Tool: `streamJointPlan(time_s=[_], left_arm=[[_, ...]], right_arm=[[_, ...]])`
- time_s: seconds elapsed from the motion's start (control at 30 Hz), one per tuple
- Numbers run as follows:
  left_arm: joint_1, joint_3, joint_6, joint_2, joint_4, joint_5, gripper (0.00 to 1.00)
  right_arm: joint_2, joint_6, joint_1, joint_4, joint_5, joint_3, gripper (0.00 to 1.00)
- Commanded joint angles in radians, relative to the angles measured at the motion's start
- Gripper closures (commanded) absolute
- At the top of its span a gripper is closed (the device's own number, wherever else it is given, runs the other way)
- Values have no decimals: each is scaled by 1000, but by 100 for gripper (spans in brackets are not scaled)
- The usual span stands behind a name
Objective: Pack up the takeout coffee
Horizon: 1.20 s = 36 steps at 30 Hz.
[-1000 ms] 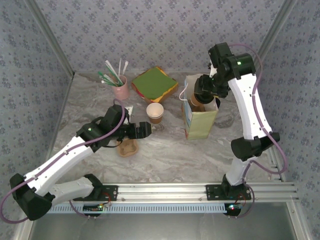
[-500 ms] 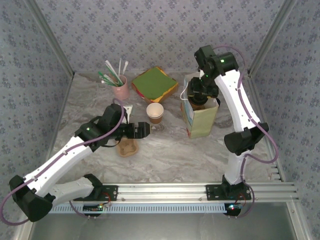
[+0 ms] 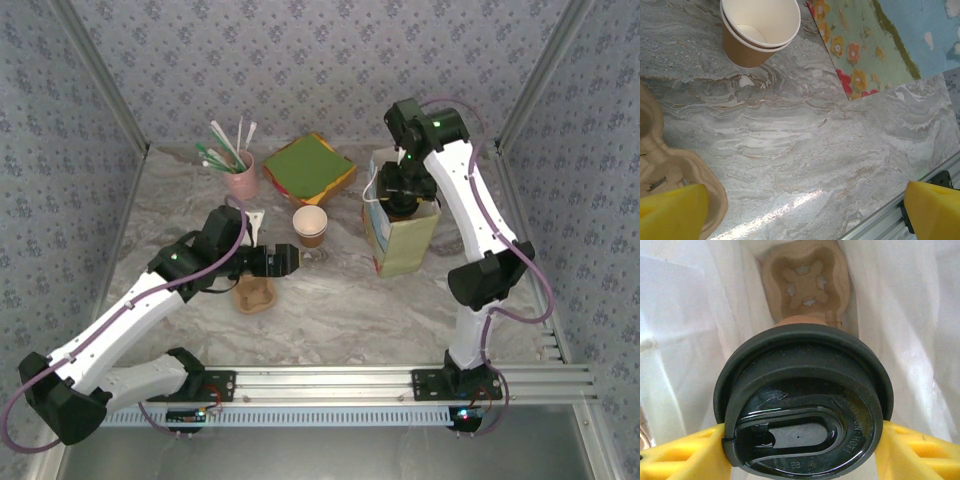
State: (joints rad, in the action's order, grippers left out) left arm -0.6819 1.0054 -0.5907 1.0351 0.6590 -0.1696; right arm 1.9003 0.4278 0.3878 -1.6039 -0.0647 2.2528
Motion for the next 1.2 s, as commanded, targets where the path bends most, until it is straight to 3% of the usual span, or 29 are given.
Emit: streamJointPlan(time_s=[0.0,1.17], left_arm=[[6,4,22,-18,13,-24,0],[14,-37,-9,-59,11,-23,0]], right_arm=[[17,-25,-8,-182,-6,-28,32],[60,-138,-4,-117,-6,-127,32]])
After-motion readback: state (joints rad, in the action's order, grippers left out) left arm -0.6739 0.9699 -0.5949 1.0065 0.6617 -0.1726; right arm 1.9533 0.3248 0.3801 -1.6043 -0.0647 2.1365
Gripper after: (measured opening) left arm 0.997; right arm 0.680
